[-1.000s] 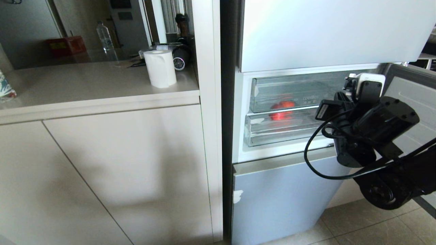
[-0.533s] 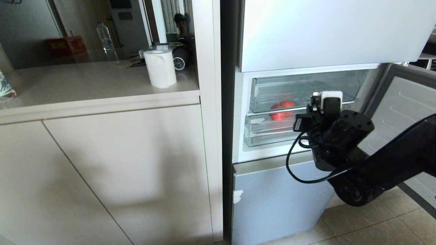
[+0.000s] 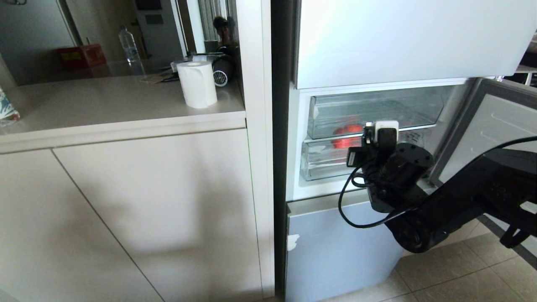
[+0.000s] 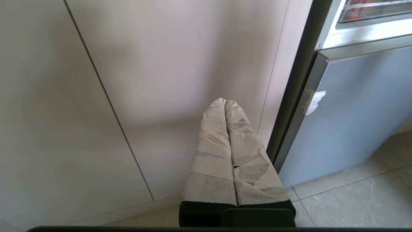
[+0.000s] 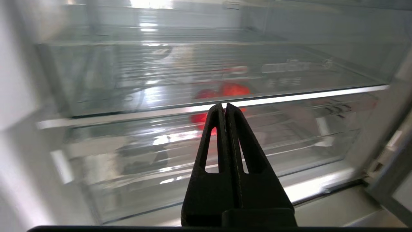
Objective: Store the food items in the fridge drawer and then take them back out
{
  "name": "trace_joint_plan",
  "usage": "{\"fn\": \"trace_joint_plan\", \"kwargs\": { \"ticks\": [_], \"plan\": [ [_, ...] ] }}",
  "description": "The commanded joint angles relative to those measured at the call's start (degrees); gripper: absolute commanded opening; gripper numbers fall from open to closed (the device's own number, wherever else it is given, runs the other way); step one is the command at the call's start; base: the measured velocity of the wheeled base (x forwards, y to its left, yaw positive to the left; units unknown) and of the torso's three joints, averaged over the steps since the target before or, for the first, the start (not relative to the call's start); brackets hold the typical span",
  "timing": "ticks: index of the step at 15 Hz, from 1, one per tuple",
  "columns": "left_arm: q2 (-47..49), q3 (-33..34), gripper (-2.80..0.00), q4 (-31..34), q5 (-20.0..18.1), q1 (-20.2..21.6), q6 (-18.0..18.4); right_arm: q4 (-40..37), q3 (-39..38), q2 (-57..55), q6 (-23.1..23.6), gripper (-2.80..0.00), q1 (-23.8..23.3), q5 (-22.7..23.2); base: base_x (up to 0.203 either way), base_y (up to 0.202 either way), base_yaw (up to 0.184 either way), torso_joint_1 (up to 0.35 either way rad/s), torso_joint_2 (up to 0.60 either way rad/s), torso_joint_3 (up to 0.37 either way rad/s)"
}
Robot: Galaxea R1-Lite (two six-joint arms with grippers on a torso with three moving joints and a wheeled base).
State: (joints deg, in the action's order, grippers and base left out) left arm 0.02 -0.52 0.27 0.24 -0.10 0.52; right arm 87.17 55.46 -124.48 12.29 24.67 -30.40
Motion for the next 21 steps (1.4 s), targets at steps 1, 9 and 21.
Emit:
{"fn": "trace_joint_plan", "kwargs": {
  "ticks": [1,9,21],
  "plan": [
    [-0.02,0.0,-2.8,0.0,0.02,0.01,0.0,0.49,-0.54,0.38,0.26,-2.8,2.33,-0.27,0.0,0.0,0.0,0.0,0.0,0.0],
    [-0.02,0.0,-2.8,0.0,0.02,0.01,0.0,0.49,-14.27,7.2,-0.31,-2.8,6.53,3.02,0.0,0.0,0.0,0.0,0.0,0.0],
    [-0.02,0.0,-2.8,0.0,0.02,0.01,0.0,0.49,-18.06,-1.16,-13.04,-2.8,5.4,9.93,0.0,0.0,0.0,0.0,0.0,0.0]
  ]
}}
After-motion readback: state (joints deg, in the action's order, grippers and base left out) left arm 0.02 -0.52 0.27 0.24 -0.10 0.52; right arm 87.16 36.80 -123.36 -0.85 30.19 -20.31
